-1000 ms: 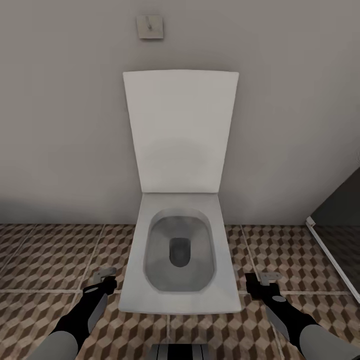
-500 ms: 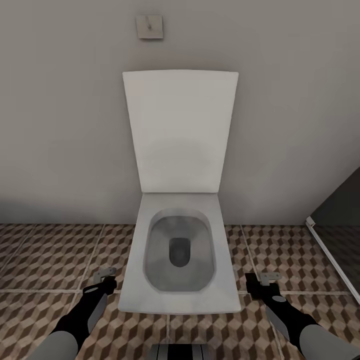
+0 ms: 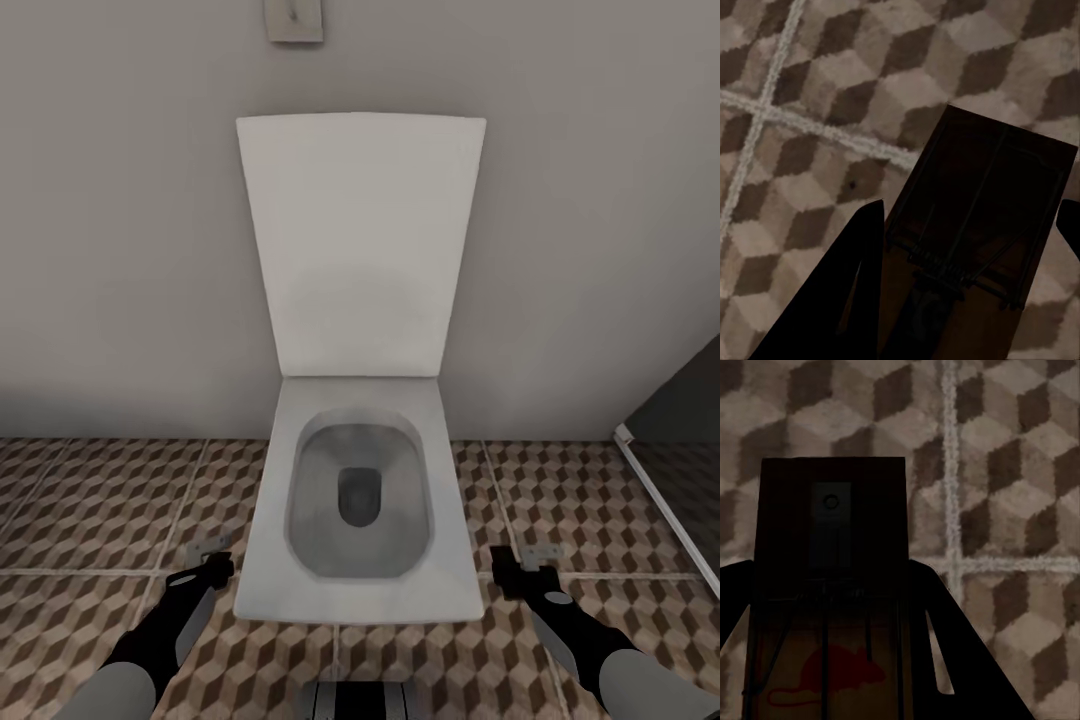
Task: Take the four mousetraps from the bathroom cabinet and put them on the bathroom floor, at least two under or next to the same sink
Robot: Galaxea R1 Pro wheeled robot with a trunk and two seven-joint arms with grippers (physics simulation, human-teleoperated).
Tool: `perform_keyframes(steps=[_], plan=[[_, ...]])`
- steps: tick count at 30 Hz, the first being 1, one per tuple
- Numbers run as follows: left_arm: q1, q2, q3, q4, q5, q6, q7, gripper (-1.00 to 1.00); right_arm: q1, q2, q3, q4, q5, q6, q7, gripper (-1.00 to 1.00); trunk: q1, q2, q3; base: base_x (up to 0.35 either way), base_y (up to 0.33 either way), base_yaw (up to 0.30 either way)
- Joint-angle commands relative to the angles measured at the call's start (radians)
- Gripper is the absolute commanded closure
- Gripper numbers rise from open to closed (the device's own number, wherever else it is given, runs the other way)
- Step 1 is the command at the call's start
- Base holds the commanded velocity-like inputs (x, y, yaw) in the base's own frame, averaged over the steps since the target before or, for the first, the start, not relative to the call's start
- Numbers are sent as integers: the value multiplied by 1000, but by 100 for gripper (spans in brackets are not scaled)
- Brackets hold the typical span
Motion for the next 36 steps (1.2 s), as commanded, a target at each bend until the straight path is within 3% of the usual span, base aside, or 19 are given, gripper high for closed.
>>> perform_keyframes(steps=[1, 3, 7, 10, 36], plan=[[0, 1, -1, -2, 8, 2, 5, 100, -1, -1, 8, 0, -12, -6, -3, 100, 0, -1, -5, 0, 0, 0], [0, 1, -1, -2, 7, -19, 4, 100, 0, -1, 8, 1, -13, -22, -3, 100, 1, -1, -12, 0, 0, 0], [0, 5, 1, 0, 1, -141, 4, 100, -1, -2, 9, 5, -16, -95, -2, 100, 2, -2, -24, 0, 0, 0], [0, 5, 2, 1, -1, -173, 3, 100, 0, -2, 9, 5, -17, -111, -2, 100, 2, -2, -24, 0, 0, 0], [0, 4, 2, 4, 2, -195, -5, 100, 0, -8, 9, 6, -15, -121, 10, 100, 2, -2, -24, 0, 0, 0]])
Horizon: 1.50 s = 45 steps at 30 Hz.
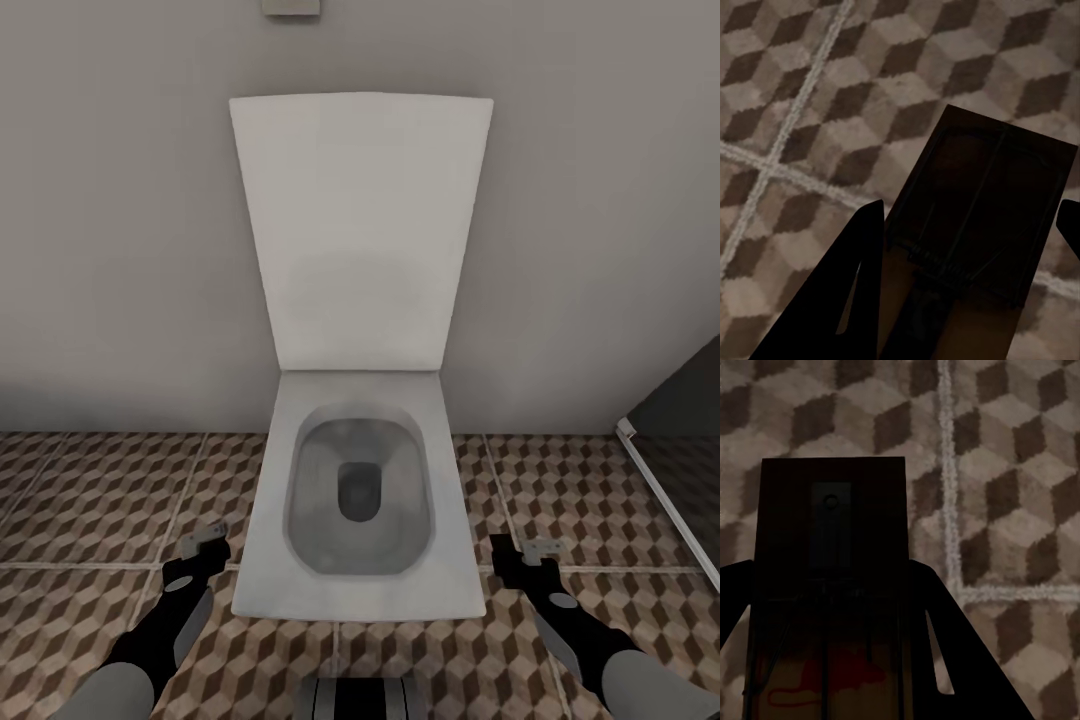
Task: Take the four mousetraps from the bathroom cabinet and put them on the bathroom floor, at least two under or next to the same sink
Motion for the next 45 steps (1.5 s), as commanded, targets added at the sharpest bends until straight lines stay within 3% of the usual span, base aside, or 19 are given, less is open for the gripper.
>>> perform_keyframes(steps=[1, 6, 15, 45], plan=[[0, 0, -2, -2, 8, 3, 3, 100, -1, -1, 8, 0, -10, -3, -1, 100, 0, 0, -1, 0, 0, 0], [0, 1, -2, -2, 8, -15, 1, 100, -1, -17, 6, 0, -11, -5, 65, 100, 0, 0, -1, 0, 0, 0], [0, 2, -3, 3, 6, -49, 3, 100, 0, -25, 4, 0, -13, -5, 81, 100, 4, -2, -35, 0, 0, 0], [0, 2, -2, 4, 4, -52, 1, 100, -1, -26, 4, 0, -14, -4, 76, 100, 4, -2, -35, 0, 0, 0]])
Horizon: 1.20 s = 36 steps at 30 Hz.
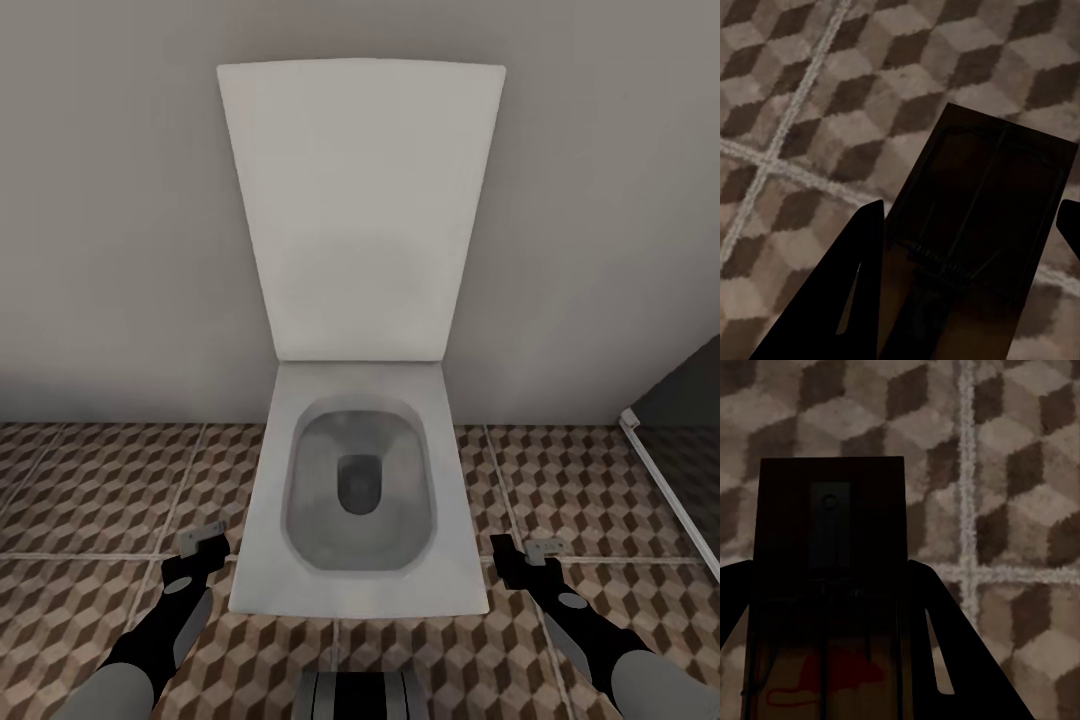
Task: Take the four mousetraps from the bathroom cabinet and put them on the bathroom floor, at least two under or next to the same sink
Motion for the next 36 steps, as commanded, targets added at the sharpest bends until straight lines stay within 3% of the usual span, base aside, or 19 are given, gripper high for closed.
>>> perform_keyframes(steps=[1, 14, 20, 36], plan=[[0, 1, -2, 0, 10, -2, 3, 100, -1, -1, 8, 0, -12, -4, -1, 100, 0, 0, -1, 0, 0, 0], [0, 2, -1, 0, 9, -3, 4, 100, -1, -1, 8, 0, -12, -3, -1, 100, 0, 0, -1, 0, 0, 0], [0, 1, -2, 0, 9, -3, 4, 100, 0, -1, 8, 0, -12, -3, -2, 100, 3, -2, -24, 0, 0, 0], [0, -1, -3, 1, 9, -3, 4, 100, 0, -1, 8, 0, -13, -3, -2, 100, 3, -2, -24, 0, 0, 0]])
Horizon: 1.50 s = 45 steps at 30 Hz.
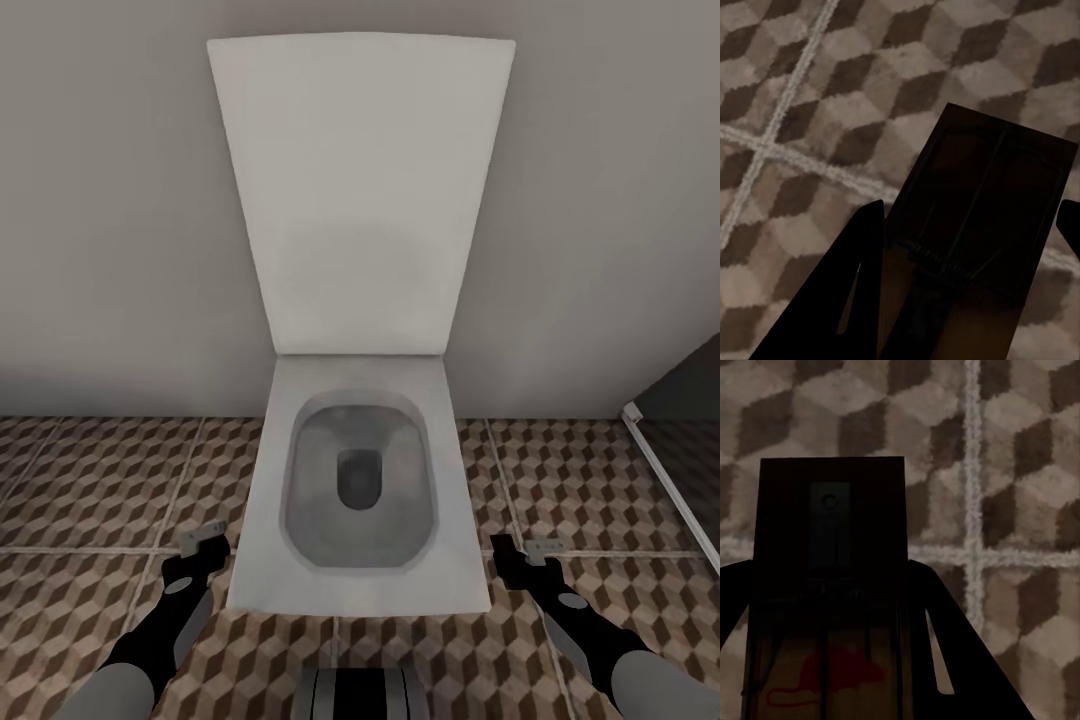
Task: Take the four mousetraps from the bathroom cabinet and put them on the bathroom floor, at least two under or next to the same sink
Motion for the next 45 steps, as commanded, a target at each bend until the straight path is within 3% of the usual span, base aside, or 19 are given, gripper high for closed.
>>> perform_keyframes(steps=[1, 5, 18, 22, 45], plan=[[0, 1, -2, 0, 10, -2, 3, 100, 0, -1, 8, 0, -12, -3, -1, 100, 0, 0, -4, 0, 0, 0], [0, 1, -2, 0, 9, -3, 3, 100, 0, -1, 8, 0, -12, -3, -1, 100, 2, -1, -20, 0, 0, 0], [0, 3, -1, 0, 9, -3, 3, 100, 0, -1, 8, 0, -12, -3, -2, 100, 2, -1, -20, 0, 0, 0], [0, 3, -1, 0, 9, -3, 3, 100, -1, -1, 8, 0, -12, -3, -1, 100, 4, -2, -35, 0, 0, 0], [0, 6, 0, 0, 9, -2, 3, 100, -1, -1, 7, 0, -13, -4, -2, 100, 4, -2, -35, 0, 0, 0]])
